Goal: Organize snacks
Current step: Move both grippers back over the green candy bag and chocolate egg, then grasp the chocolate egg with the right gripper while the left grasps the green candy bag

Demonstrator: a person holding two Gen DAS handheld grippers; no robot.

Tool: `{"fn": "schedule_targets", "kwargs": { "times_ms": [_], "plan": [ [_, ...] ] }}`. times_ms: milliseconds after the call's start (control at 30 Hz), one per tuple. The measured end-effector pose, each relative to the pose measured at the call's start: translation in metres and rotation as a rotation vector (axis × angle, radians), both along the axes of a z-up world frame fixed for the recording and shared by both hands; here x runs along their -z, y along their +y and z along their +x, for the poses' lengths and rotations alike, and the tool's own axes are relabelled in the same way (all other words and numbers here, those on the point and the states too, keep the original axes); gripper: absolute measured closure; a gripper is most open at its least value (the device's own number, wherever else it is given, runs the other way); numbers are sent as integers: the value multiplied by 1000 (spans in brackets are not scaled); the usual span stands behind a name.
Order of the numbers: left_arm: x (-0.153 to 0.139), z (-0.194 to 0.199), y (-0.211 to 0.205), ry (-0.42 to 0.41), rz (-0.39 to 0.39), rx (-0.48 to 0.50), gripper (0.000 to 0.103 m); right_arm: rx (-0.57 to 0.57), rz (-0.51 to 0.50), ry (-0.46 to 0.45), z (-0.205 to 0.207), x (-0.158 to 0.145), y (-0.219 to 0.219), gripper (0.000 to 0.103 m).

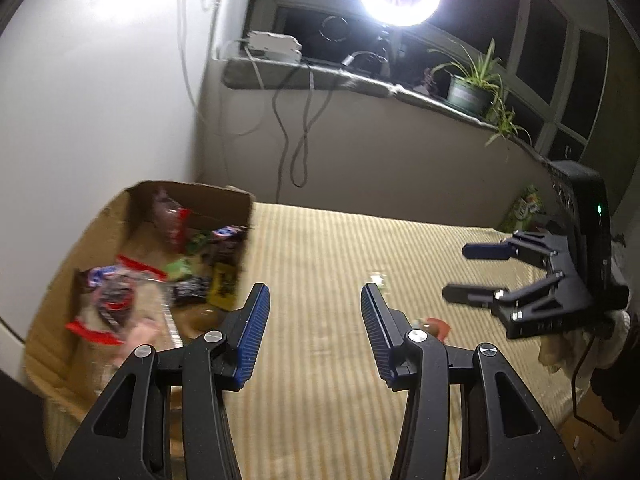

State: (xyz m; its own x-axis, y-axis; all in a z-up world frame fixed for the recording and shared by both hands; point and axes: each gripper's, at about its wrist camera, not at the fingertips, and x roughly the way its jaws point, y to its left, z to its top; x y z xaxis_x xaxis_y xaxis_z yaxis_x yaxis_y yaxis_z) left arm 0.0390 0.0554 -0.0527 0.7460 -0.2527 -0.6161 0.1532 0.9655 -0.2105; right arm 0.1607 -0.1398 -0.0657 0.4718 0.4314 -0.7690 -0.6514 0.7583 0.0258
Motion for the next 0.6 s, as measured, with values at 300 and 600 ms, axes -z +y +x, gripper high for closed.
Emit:
{"fn": "schedule_targets", "kwargs": {
  "times_ms": [300, 600],
  "plan": [
    [21, 25, -41, 73, -3, 77, 57, -83, -33, 68, -17, 36, -13, 29],
    [47, 58, -64, 154, 4, 127, 57, -99, -27, 94, -17, 52, -15, 41]
  ]
}}
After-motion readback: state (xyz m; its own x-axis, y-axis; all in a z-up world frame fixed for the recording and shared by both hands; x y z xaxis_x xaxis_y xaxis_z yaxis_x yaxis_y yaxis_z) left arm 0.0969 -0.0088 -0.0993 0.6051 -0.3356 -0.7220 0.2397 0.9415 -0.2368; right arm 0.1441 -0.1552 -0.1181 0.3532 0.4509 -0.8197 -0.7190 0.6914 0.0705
